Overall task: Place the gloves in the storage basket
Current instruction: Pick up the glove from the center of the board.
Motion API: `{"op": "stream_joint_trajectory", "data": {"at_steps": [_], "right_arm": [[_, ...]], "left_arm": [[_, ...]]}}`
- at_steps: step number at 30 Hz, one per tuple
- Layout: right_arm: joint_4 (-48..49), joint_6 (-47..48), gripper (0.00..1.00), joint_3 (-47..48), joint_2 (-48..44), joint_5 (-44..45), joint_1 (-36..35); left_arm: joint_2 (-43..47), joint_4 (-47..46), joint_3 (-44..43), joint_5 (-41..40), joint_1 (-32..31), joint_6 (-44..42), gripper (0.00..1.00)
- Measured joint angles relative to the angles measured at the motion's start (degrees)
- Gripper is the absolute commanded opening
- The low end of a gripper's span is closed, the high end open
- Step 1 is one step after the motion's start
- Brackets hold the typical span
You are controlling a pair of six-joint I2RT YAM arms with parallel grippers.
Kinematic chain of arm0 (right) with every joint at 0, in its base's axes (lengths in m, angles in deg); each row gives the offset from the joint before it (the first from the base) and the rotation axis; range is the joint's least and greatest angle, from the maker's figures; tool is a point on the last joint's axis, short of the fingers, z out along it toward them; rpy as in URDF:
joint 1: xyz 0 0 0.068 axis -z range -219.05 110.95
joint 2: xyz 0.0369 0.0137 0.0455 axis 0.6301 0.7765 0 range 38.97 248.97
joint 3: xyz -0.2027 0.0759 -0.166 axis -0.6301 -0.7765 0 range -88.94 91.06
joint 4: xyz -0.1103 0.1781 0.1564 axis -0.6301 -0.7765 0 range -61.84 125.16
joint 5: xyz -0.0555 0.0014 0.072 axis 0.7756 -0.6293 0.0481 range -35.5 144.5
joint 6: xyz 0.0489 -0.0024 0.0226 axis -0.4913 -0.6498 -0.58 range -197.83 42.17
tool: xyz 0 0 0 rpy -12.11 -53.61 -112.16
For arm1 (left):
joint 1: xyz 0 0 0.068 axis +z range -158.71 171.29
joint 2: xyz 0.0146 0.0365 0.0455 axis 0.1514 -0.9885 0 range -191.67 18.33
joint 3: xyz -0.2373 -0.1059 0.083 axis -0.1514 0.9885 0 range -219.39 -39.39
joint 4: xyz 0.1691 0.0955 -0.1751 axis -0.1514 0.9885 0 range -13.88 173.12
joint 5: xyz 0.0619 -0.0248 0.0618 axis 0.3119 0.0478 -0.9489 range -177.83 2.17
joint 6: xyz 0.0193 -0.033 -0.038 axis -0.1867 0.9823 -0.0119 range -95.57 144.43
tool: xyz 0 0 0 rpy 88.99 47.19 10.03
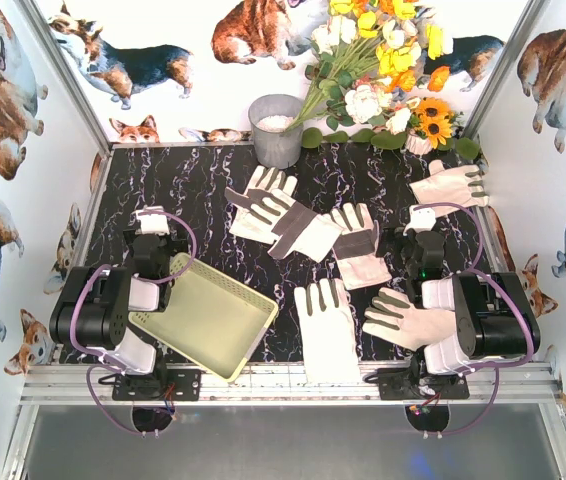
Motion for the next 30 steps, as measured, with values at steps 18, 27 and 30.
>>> {"op": "stream_joint_trajectory", "data": {"at_steps": [18, 27, 30], "right_arm": [[0.0, 0.0, 1.0, 0.0, 0.0, 0.0, 0.0], [-14.7, -1.7, 1.0, 2.6, -16.5, 3.0, 0.0], [-26.6, -5.1, 1.0, 9.4, -22.9, 6.4, 0.0]], "left_arm": [[1.6, 4.7, -1.6, 2.8, 0.8, 0.4, 1.0], [15.3, 27.3, -13.0, -2.0, 0.8, 2.1, 1.0], [16.9, 41.7, -22.1, -4.9, 0.8, 5.5, 1.0]]}}
